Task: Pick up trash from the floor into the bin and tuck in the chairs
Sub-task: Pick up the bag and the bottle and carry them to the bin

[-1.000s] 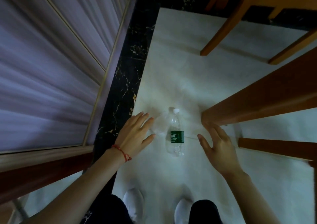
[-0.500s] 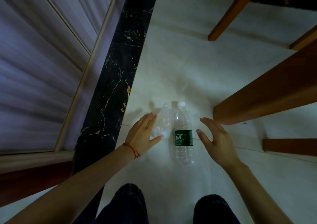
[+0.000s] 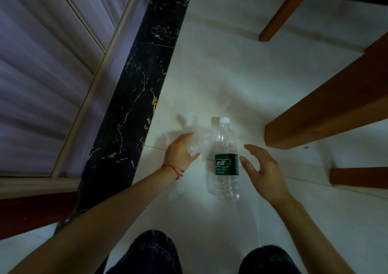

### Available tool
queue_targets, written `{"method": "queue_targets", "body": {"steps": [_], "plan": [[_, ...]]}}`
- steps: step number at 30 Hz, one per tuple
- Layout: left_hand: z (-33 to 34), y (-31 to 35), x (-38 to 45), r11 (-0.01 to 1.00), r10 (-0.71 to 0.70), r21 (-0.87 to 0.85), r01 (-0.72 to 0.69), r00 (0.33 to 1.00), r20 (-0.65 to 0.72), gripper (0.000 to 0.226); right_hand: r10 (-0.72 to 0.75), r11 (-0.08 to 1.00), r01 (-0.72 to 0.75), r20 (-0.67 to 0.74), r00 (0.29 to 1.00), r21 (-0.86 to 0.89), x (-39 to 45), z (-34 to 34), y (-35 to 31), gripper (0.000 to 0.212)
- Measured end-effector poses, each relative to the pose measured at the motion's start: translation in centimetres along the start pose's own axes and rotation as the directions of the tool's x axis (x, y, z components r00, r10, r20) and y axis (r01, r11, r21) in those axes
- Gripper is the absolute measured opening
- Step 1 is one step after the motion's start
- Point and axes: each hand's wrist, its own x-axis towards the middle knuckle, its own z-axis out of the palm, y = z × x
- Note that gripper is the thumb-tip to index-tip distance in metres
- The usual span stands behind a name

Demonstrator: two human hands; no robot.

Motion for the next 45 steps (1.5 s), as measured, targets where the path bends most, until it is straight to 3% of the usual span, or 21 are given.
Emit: {"method": "queue_targets", "body": {"steps": [6,8,12,15,17,19,21,25,32,45], "plan": [[-0.8,-0.1,1.3,0.929,-0.302,-0.240,0.282,0.952,-0.050,0.031,-0.006,0.999,0.006,-0.009,1.000,0.038,0.4,0.6,-0.4,0.037],[-1.1,-0.2,1.3,0.839,-0.417,-0.391,0.378,0.909,-0.016,0.026,0.001,0.999,-0.001,-0.013,1.000,0.052,0.7,0.8,-0.4,0.037],[-2.0,0.3,0.5,0.658,-0.517,-0.623,0.424,0.855,0.035,0.005,0.062,0.994,-0.060,-0.014,0.998,0.094,1.5,1.6,-0.5,0.040],[-2.5,-0.2,0.1,0.548,-0.594,-0.702,0.455,0.802,0.056,0.022,0.140,0.977,-0.137,-0.010,0.990,0.160,2.4,2.3,-1.0,0.045],[-2.9,-0.6,-0.1,0.485,-0.650,-0.734,0.476,0.758,0.063,0.010,0.195,0.959,-0.194,0.016,0.981,0.205,3.1,2.9,-1.4,0.051],[-3.3,-1.3,-0.4,0.431,-0.694,-0.749,0.503,0.715,0.080,0.036,0.260,0.936,-0.268,0.067,0.963,0.226,3.8,3.6,-1.8,0.062],[-3.7,-1.9,-0.7,0.404,-0.706,-0.758,0.512,0.701,0.097,0.042,0.326,0.913,-0.345,0.119,0.938,0.216,4.3,4.3,-2.0,0.073],[-4.3,-2.6,-1.2,0.330,-0.731,-0.806,0.491,0.674,0.111,0.009,0.356,0.902,-0.379,0.139,0.924,0.208,4.6,5.2,-2.3,0.064],[-5.1,-2.3,-1.4,0.239,-0.737,-0.879,0.413,0.667,0.113,0.011,0.400,0.847,-0.437,0.178,0.899,0.303,4.3,4.2,-2.4,0.067],[-11.7,3.8,-6.8,0.138,-0.761,-0.880,0.454,0.617,0.199,0.016,0.448,0.690,-0.512,0.255,0.857,0.511,1.0,-2.8,-8.6,0.067]]}}
